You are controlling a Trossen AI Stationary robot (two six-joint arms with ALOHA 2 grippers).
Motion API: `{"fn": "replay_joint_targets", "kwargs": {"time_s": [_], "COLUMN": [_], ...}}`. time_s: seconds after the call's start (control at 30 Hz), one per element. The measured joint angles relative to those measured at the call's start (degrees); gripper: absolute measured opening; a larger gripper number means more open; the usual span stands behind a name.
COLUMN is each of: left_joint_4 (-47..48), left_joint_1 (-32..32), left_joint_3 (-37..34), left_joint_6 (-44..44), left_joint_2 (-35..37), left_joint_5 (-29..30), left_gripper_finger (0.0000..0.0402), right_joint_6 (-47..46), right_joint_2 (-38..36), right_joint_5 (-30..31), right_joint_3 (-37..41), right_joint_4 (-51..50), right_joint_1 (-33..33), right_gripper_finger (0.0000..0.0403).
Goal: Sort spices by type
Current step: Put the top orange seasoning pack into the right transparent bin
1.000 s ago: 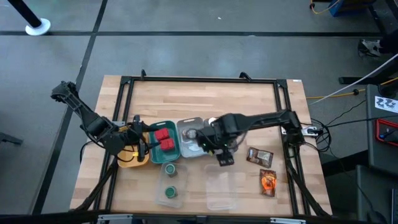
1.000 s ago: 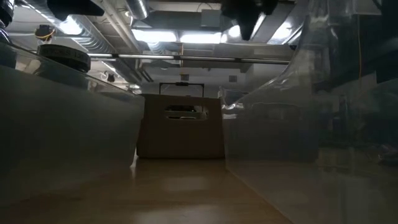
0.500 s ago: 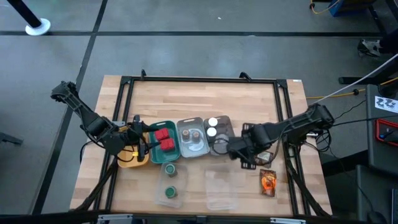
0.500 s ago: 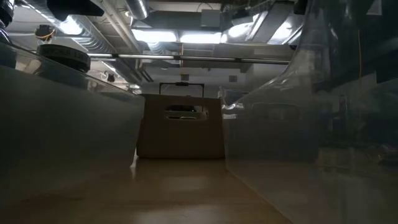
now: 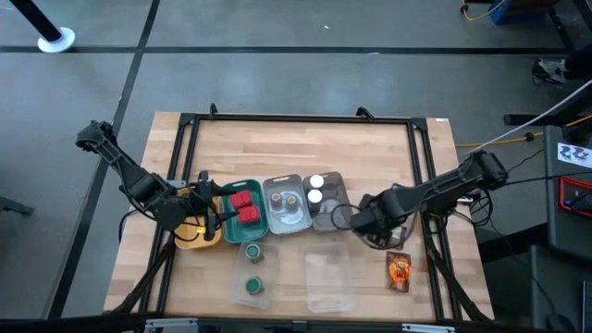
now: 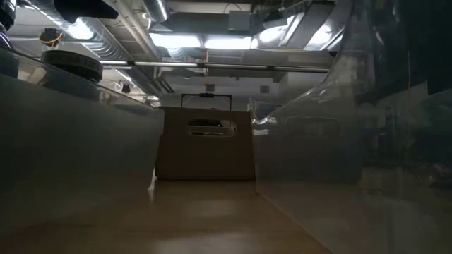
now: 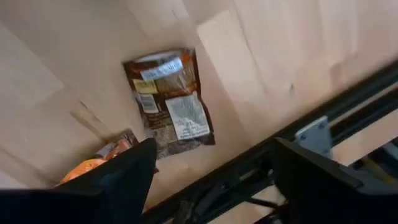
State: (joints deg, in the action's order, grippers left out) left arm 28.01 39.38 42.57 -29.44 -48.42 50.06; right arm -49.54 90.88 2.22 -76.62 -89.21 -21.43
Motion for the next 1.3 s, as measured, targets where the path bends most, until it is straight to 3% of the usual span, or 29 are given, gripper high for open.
{"fn": "replay_joint_targets", "kwargs": {"time_s": [0.23,0.47,0.63,0.9,1.07,1.3], "left_joint_4": [0.2,0.1,0.1,0.0,0.0,0.0], "left_joint_1": [0.0,0.0,0.0,0.0,0.0,0.0], "left_joint_3": [0.0,0.0,0.0,0.0,0.0,0.0], "left_joint_6": [1.2,2.9,2.9,2.9,2.9,2.9], "left_joint_2": [0.0,0.0,0.0,-0.1,-0.1,-0.1], "left_joint_5": [-0.6,-0.6,-0.6,-0.6,-0.6,-0.6], "left_gripper_finger": [0.0274,0.0274,0.0274,0.0274,0.0274,0.0274], "right_joint_6": [-12.7,-32.0,-41.9,-50.9,-48.0,-28.4], "right_joint_2": [-16.6,-32.2,-35.1,-33.7,-32.0,-26.2], "right_joint_5": [-1.8,-2.0,-5.7,-6.4,-6.2,-5.2], "right_joint_3": [15.0,30.1,37.0,39.0,38.9,38.9], "right_joint_4": [10.5,20.3,22.5,25.8,26.2,28.5], "right_joint_1": [0.0,0.0,0.0,0.0,0.0,0.0], "right_gripper_finger": [0.0317,0.0317,0.0317,0.0317,0.0317,0.0317]}}
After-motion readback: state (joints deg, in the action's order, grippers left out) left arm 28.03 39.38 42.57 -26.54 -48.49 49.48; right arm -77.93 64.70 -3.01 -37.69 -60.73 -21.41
